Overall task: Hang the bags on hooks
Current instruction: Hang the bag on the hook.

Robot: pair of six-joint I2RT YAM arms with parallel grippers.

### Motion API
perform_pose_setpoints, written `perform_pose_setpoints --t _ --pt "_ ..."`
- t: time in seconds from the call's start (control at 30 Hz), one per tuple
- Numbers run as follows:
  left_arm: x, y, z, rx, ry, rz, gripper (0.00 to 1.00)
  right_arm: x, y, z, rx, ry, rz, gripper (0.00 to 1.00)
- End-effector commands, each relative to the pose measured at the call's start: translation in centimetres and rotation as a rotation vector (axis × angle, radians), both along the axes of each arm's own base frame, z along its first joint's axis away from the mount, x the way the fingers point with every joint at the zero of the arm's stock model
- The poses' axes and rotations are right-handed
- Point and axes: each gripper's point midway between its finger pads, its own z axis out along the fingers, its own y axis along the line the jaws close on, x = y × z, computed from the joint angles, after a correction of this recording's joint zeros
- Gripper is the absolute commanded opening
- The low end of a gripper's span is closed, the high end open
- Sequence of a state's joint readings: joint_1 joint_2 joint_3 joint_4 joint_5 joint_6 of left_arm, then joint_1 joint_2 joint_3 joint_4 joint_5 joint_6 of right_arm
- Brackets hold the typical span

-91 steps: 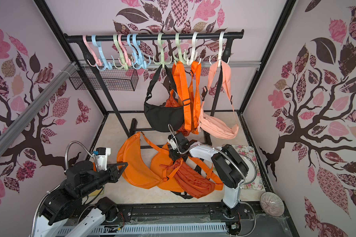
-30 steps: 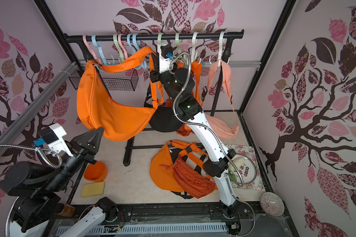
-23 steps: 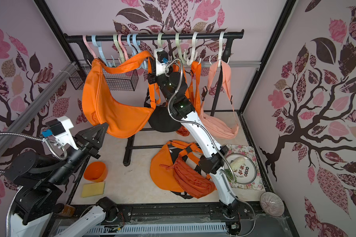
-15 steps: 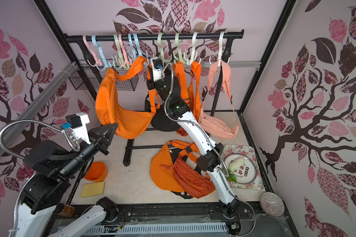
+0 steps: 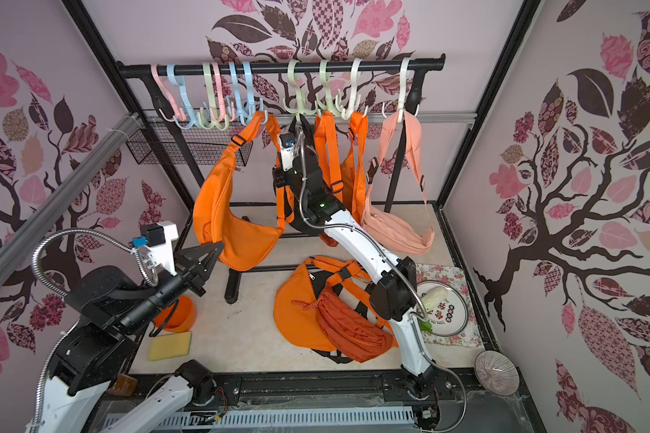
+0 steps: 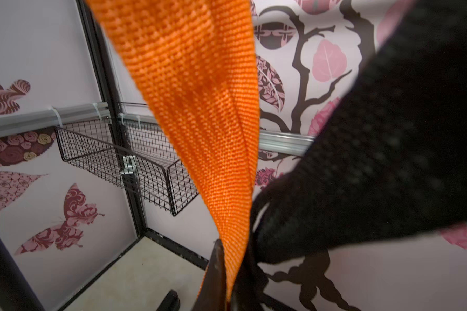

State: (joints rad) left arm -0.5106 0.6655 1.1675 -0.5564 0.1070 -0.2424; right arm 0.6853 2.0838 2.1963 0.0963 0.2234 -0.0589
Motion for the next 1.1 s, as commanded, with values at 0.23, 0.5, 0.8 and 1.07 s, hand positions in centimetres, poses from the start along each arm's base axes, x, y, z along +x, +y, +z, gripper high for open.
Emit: perform_pose_setpoints --t 0.23,0.5,0.8,1.07 --pt "1.8 -2.7 -5.9 0.002 0.157 -0.067 0.00 -4.6 -7.8 7.0 0.125 -0.084 -0.108 0.01" --pt "3.0 -4.9 -6.8 0.010 0.184 -0.107 0.00 -5.6 -13.4 6.2 0.129 -0.070 -0.250 0.00" --pt "4.1 -7.3 -7.9 0.025 0.214 -0.123 0.06 -8.1 -16.4 6.7 0.113 -0.095 -0.274 0.15" --pt "3.7 -5.2 -9.4 -0.027 0.239 -0.035 0.55 -11.2 -17.0 5.0 0.074 -0.028 -0.197 0.82"
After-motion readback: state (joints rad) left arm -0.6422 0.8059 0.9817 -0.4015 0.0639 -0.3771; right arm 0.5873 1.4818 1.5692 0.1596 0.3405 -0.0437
